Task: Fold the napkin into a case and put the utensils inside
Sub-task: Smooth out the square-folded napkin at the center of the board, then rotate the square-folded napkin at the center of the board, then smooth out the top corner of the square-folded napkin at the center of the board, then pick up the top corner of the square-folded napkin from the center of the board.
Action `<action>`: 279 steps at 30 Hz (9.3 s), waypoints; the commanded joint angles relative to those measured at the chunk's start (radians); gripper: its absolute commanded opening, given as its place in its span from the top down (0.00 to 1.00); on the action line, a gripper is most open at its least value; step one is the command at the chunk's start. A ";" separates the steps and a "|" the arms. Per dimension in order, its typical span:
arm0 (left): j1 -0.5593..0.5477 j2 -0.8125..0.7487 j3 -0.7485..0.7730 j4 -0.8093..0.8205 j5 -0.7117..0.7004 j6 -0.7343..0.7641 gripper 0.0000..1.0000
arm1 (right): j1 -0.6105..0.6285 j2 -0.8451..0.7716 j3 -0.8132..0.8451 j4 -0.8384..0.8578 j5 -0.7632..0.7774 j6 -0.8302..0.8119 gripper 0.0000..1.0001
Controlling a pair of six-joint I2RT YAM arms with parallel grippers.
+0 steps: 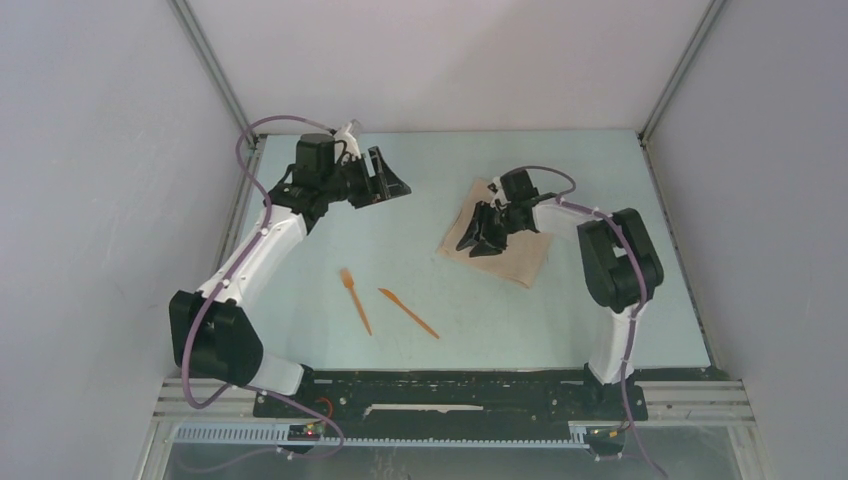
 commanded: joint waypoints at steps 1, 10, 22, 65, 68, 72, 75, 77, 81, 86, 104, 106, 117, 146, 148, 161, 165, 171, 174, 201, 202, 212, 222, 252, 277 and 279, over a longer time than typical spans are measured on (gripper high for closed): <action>-0.009 0.013 -0.005 0.014 -0.014 0.023 0.26 | 0.024 0.080 0.068 0.193 -0.098 0.119 0.49; -0.012 0.015 -0.002 0.014 0.004 0.017 0.26 | 0.054 0.201 0.126 0.223 -0.103 0.162 0.71; -0.012 0.009 -0.002 0.022 0.029 0.013 0.26 | 0.092 0.291 0.316 -0.001 -0.090 0.096 0.64; -0.205 0.726 0.191 -0.006 -0.210 -0.131 0.90 | -0.343 -0.302 -0.551 0.070 -0.075 -0.052 0.54; -0.207 0.727 0.196 -0.007 -0.193 -0.129 0.90 | -0.343 -0.365 -0.551 0.014 -0.054 -0.068 0.49; -0.213 0.682 0.222 -0.027 -0.158 -0.128 0.87 | -0.381 -0.480 -0.551 -0.080 0.015 -0.104 0.39; -0.217 0.615 0.232 -0.019 -0.088 -0.148 0.81 | -0.405 -0.489 -0.553 -0.109 0.057 -0.120 0.38; -0.217 0.563 0.234 -0.003 -0.041 -0.161 0.75 | -0.416 -0.472 -0.551 -0.089 0.049 -0.114 0.39; -0.217 0.458 0.216 0.000 0.005 -0.158 0.71 | -0.411 -0.394 -0.547 -0.018 0.011 -0.088 0.44; -0.215 0.310 0.132 -0.004 0.037 -0.117 0.68 | -0.379 -0.341 -0.533 0.019 0.012 -0.069 0.48; -0.214 -0.052 -0.036 -0.012 0.039 -0.067 0.74 | -0.291 -0.252 -0.402 -0.087 0.099 -0.051 0.71; -0.212 -0.069 -0.044 -0.014 0.035 -0.062 0.74 | -0.287 -0.243 -0.391 -0.099 0.108 -0.053 0.76; -0.199 -0.088 -0.104 -0.012 0.027 -0.060 0.75 | -0.326 -0.228 -0.234 -0.423 0.377 -0.192 1.00; -0.236 0.682 0.494 -0.107 -0.106 0.138 0.35 | -0.354 -0.336 0.020 -0.207 0.109 -0.203 0.37; -0.237 0.789 0.647 -0.190 -0.128 0.176 0.35 | -0.323 -0.417 -0.094 -0.141 0.006 -0.164 0.37; -0.257 1.089 0.968 -0.255 -0.059 0.153 0.32 | -0.390 -0.639 -0.203 -0.239 0.006 -0.289 0.40; -0.257 1.117 0.962 -0.228 -0.035 0.135 0.38 | -0.400 -0.651 -0.213 -0.232 -0.012 -0.282 0.41; -0.257 1.111 0.917 -0.185 -0.009 0.117 0.48 | -0.400 -0.658 -0.226 -0.239 -0.011 -0.283 0.43; -0.257 1.090 0.880 -0.185 -0.031 0.104 0.55 | -0.400 -0.662 -0.236 -0.233 -0.014 -0.280 0.43; -0.588 0.270 -0.506 0.639 -0.184 -0.699 0.42 | -0.312 -0.427 -0.339 -0.064 -0.159 -0.174 0.40; -0.582 0.228 -0.541 0.628 -0.187 -0.673 0.39 | -0.295 -0.401 -0.327 -0.041 -0.179 -0.166 0.39; -0.580 0.216 -0.396 0.634 -0.014 -0.350 0.70 | -0.191 -0.126 -0.164 0.098 -0.391 -0.108 0.47; -0.585 0.462 -0.319 0.728 0.068 -0.439 0.80 | -0.137 0.040 -0.064 0.032 -0.465 -0.173 0.63; -0.633 0.494 -0.375 0.669 -0.019 -0.370 0.81 | -0.097 0.139 -0.064 0.098 -0.431 -0.127 0.70; -0.634 0.232 -0.278 0.532 0.063 -0.329 0.43 | -0.268 -0.297 0.067 -0.446 0.239 -0.239 0.42; -0.628 0.143 -0.255 0.451 0.064 -0.292 0.40 | -0.337 -0.398 -0.072 -0.435 0.256 -0.225 0.44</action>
